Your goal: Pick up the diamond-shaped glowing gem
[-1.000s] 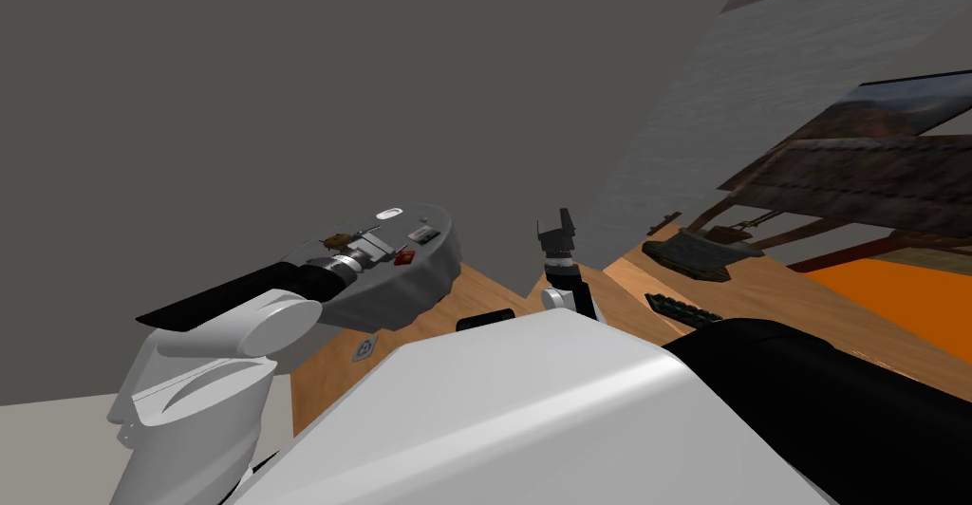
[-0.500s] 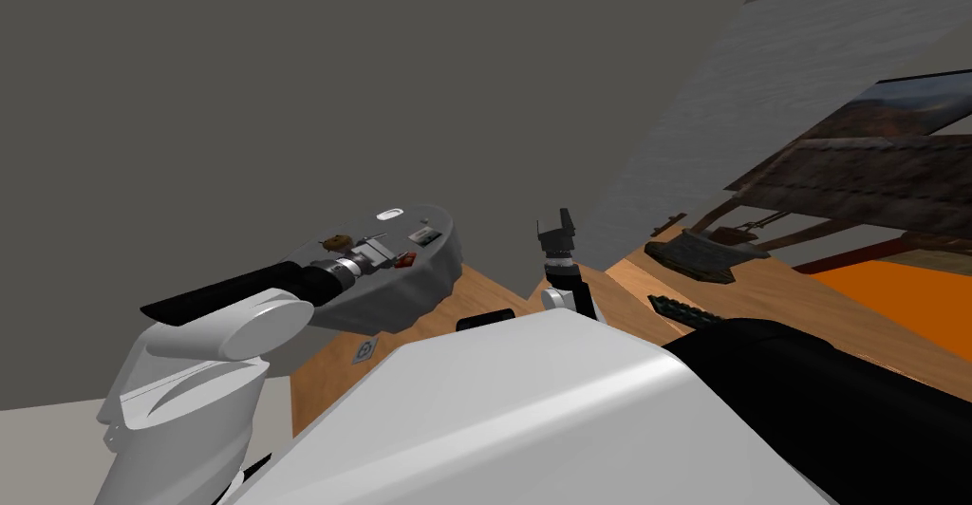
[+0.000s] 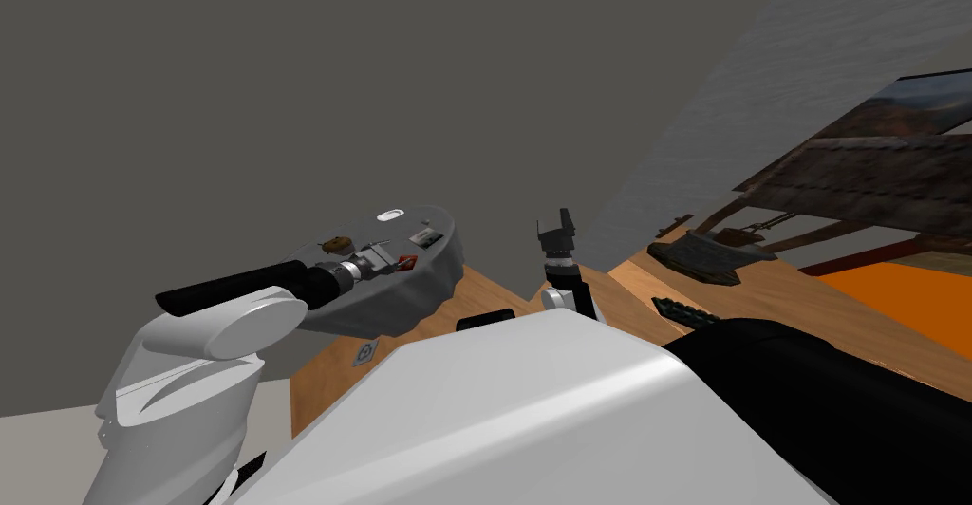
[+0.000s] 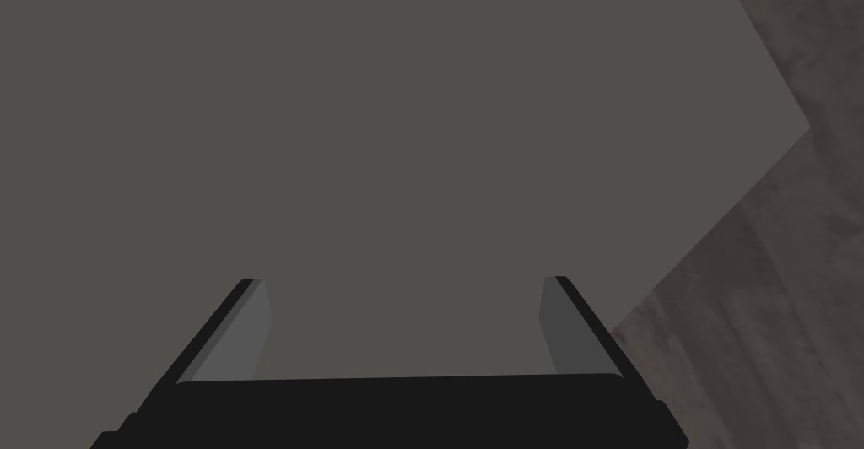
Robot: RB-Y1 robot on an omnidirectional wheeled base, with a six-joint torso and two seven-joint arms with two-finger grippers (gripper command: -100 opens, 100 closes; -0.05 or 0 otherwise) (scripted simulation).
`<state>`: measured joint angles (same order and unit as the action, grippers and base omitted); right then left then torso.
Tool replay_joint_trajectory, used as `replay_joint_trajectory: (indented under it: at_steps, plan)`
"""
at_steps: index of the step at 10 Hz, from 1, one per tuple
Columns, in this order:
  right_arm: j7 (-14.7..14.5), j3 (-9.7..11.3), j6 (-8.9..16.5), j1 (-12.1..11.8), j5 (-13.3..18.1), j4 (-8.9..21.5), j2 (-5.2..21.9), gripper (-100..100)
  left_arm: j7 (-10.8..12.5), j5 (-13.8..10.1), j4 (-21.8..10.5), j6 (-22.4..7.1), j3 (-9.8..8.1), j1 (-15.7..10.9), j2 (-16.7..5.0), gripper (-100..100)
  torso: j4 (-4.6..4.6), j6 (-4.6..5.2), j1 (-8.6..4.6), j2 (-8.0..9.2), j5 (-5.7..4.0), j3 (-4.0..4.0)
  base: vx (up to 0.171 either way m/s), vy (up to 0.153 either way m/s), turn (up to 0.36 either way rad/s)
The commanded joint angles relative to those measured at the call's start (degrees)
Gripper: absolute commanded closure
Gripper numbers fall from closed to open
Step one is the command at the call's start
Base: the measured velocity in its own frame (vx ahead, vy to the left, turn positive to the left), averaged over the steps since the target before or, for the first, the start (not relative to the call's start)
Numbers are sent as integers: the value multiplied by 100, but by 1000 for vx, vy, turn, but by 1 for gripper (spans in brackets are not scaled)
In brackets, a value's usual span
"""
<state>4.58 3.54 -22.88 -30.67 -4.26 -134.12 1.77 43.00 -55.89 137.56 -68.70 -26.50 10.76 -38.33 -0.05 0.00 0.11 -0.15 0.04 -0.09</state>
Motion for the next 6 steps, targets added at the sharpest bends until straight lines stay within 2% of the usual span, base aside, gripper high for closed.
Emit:
replay_joint_trajectory:
  at_steps: [1, 2, 4, 6]
  plan:
    - [0, 0, 0, 0, 0, 0, 0, 0, 60, -167, -38, -286, -36, -8, -63, -100, 0, 0, 0, 0, 0, 0, 45, 25, 3]
    - [0, 0, 0, 0, 0, 0, 0, 0, 60, -167, -38, -357, -36, -8, -63, -100, 0, 0, -1, -1, 0, -1, 35, 19, 4]
    - [0, 0, 0, 0, 0, 0, 0, 0, 117, -380, -118, -720, -47, 18, -137, -100, 0, 0, 0, -1, 0, 0, 46, 41, 4]
    - [0, 0, 0, 0, 0, 0, 0, 0, 137, -458, -154, -949, -36, 46, -164, -100, 0, 0, 3, 0, 1, 0, 41, 29, -1]
